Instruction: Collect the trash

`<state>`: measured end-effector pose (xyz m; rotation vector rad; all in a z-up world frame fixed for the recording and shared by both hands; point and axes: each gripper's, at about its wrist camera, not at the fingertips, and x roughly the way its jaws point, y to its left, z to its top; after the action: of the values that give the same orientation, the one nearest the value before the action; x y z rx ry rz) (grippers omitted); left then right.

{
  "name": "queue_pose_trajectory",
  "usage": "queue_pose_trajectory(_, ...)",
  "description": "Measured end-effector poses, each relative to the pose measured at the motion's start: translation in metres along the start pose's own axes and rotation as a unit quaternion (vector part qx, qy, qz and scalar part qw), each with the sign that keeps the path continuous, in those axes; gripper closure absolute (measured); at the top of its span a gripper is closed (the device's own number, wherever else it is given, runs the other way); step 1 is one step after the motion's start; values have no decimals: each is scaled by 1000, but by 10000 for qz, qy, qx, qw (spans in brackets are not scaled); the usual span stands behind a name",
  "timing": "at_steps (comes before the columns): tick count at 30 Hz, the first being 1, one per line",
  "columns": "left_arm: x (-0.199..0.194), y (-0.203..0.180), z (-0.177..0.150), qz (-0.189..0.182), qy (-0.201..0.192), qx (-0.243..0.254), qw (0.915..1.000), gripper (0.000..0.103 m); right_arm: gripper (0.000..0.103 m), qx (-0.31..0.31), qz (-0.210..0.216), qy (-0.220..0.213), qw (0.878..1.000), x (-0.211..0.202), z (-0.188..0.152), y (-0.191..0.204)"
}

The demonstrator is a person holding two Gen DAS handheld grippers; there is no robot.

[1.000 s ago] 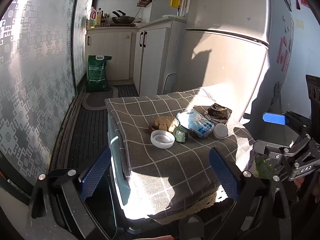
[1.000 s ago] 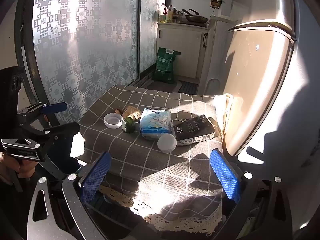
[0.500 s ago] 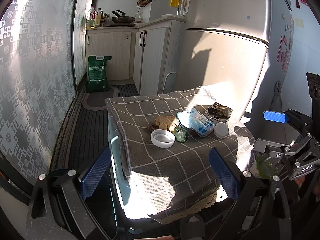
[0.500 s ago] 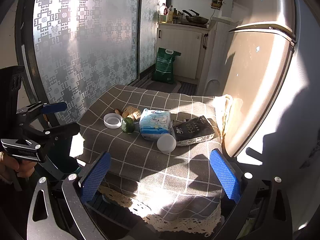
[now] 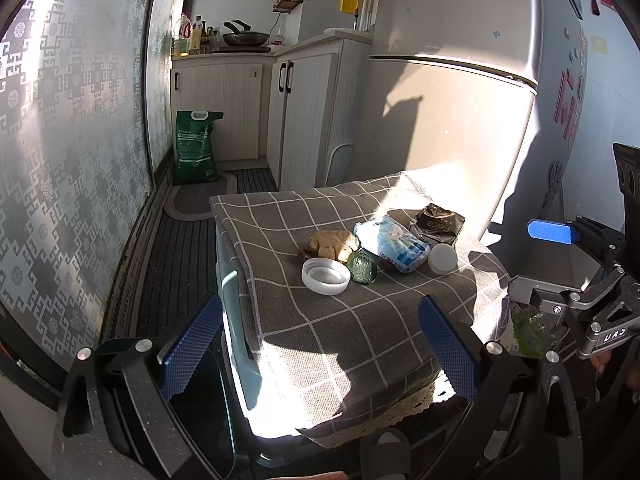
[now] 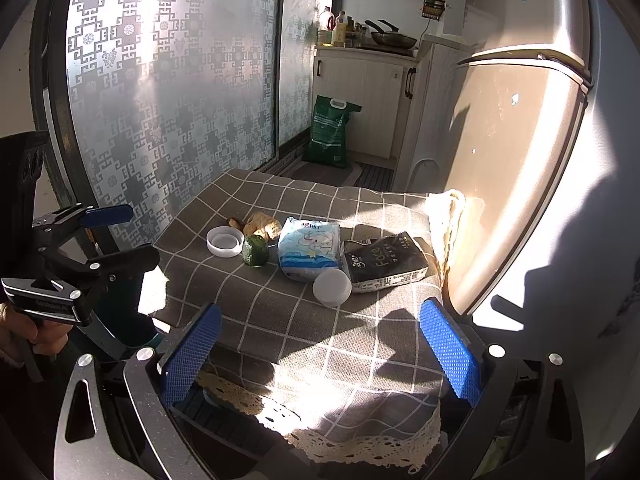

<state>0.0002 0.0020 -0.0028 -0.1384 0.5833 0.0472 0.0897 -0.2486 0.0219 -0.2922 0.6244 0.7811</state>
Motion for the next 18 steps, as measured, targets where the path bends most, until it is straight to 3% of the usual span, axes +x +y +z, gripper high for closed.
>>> queue_pose_trajectory(18, 0, 0, 0, 4, 2, 6, 10000, 3, 3, -2, -11, 4, 10000, 1, 0, -1)
